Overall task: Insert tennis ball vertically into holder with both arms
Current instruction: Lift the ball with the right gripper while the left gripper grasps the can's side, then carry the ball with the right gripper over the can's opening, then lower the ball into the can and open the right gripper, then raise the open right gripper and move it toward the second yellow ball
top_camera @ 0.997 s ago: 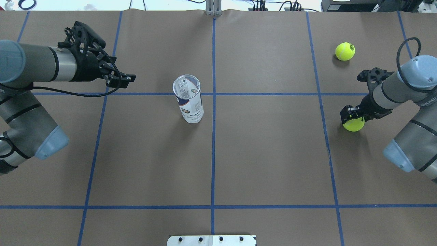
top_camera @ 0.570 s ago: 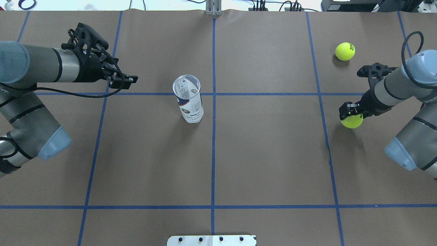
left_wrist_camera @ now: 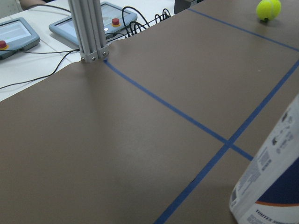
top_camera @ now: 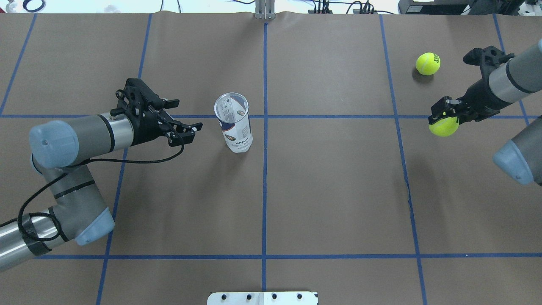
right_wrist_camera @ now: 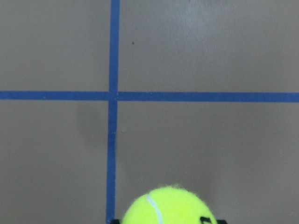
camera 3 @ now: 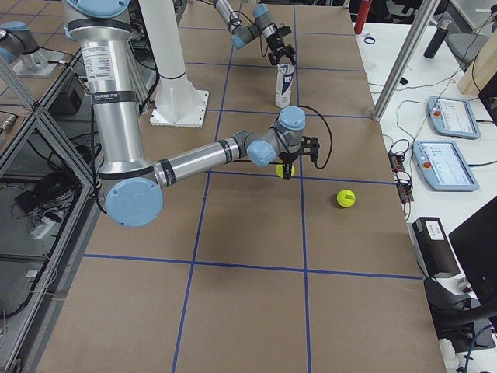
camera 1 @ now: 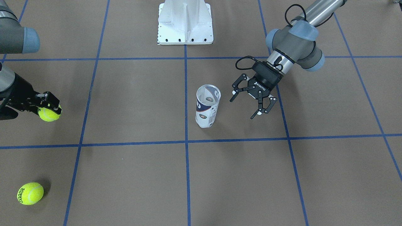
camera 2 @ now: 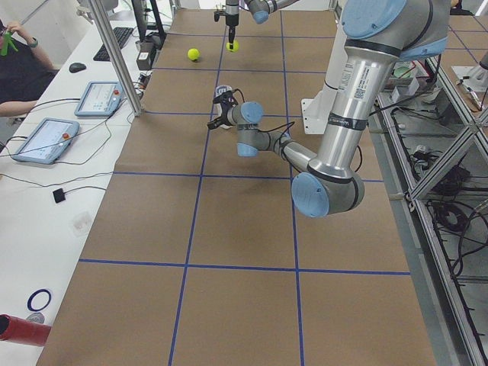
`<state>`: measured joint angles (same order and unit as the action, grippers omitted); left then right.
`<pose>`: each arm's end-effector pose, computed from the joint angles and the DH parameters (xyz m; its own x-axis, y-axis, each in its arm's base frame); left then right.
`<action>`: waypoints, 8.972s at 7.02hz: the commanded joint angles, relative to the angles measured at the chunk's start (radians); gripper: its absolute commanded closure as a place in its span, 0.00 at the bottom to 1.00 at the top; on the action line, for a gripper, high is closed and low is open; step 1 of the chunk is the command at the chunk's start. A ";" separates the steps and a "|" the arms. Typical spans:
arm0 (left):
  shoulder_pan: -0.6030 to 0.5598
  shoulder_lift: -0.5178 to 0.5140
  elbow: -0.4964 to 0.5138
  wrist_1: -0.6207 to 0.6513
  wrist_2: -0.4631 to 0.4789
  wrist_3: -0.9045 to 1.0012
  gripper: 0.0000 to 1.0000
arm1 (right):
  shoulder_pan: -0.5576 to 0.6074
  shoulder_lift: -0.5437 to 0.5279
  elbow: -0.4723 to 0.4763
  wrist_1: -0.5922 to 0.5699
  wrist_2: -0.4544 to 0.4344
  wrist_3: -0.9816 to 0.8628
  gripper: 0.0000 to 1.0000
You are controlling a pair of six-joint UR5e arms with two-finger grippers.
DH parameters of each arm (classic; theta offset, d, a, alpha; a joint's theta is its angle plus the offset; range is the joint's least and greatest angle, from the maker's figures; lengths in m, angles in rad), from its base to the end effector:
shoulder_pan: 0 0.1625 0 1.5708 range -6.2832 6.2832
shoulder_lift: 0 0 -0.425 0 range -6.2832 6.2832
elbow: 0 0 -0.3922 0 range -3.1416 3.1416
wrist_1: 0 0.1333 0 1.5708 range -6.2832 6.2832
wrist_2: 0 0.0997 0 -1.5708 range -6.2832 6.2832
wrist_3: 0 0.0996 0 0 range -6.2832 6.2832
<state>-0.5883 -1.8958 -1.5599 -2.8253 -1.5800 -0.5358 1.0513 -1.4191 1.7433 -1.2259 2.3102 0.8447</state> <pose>0.4328 -0.4478 0.3446 0.4715 0.7190 -0.5105 0.2778 0.4283 0.8599 -0.2205 -0.5188 0.4536 0.5793 0.0247 0.8148 -0.0659 0.9977 0.0166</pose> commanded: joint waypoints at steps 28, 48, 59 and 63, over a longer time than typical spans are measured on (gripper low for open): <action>0.151 -0.213 0.228 -0.075 0.244 -0.059 0.02 | 0.035 0.293 0.058 -0.267 0.124 0.074 1.00; 0.150 -0.235 0.241 -0.086 0.244 -0.064 0.33 | -0.321 0.859 -0.265 -0.199 -0.170 0.491 1.00; 0.143 -0.241 0.242 -0.083 0.244 -0.061 0.33 | -0.327 0.830 -0.251 -0.199 -0.170 0.505 0.01; 0.142 -0.241 0.242 -0.083 0.245 -0.061 0.33 | -0.326 0.826 -0.235 -0.199 -0.176 0.507 0.01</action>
<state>-0.4454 -2.1368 -1.3177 -2.9084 -1.3358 -0.5967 0.7242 -0.5891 1.5003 -1.4251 2.1385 1.3518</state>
